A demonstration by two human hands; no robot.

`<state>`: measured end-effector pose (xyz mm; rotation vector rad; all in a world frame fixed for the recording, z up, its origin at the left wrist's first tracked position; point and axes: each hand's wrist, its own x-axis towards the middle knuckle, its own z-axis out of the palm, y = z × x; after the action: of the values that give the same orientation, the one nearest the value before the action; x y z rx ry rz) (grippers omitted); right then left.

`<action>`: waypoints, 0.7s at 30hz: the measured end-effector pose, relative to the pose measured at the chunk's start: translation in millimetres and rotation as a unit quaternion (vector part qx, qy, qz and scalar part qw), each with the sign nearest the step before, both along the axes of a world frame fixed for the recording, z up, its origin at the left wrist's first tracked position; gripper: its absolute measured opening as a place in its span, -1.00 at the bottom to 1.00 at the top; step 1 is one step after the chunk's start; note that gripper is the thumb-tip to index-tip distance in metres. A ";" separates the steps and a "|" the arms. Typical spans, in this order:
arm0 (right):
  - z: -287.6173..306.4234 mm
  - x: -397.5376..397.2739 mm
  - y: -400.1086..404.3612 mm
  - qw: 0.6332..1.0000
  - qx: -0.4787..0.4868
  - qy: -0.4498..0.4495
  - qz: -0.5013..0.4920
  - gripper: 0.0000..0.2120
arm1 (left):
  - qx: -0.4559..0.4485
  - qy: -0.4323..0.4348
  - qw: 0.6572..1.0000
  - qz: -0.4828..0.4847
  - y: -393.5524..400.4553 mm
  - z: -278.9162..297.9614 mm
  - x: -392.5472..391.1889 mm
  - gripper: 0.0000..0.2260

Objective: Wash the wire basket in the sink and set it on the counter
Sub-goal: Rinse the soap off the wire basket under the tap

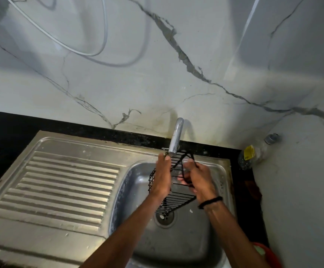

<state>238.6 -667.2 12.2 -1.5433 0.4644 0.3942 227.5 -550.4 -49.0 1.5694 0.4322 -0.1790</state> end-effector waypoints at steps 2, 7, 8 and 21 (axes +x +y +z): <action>4.1 -8.6 -20.1 0.999 -0.005 -0.012 -0.036 -0.73 | 0.041 0.025 0.999 -0.010 -5.3 -5.2 1.2 -0.17; 18.5 -40.3 -74.7 0.992 0.016 -0.038 -0.118 -0.70 | -0.015 0.144 0.987 0.068 17.4 -131.1 15.1 0.14; 19.0 -48.2 -82.0 0.990 0.032 -0.039 -0.133 -0.68 | -0.036 0.169 0.982 0.082 19.6 -157.8 20.2 0.14; -49.3 -74.7 -103.6 0.957 0.147 0.134 -0.211 -0.37 | 0.221 0.027 0.974 0.046 1.0 -9.1 41.5 -0.53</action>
<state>163.9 -770.8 -37.1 -1.0690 0.8869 0.3221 269.0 -549.4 -58.1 1.9787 0.6176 -0.0539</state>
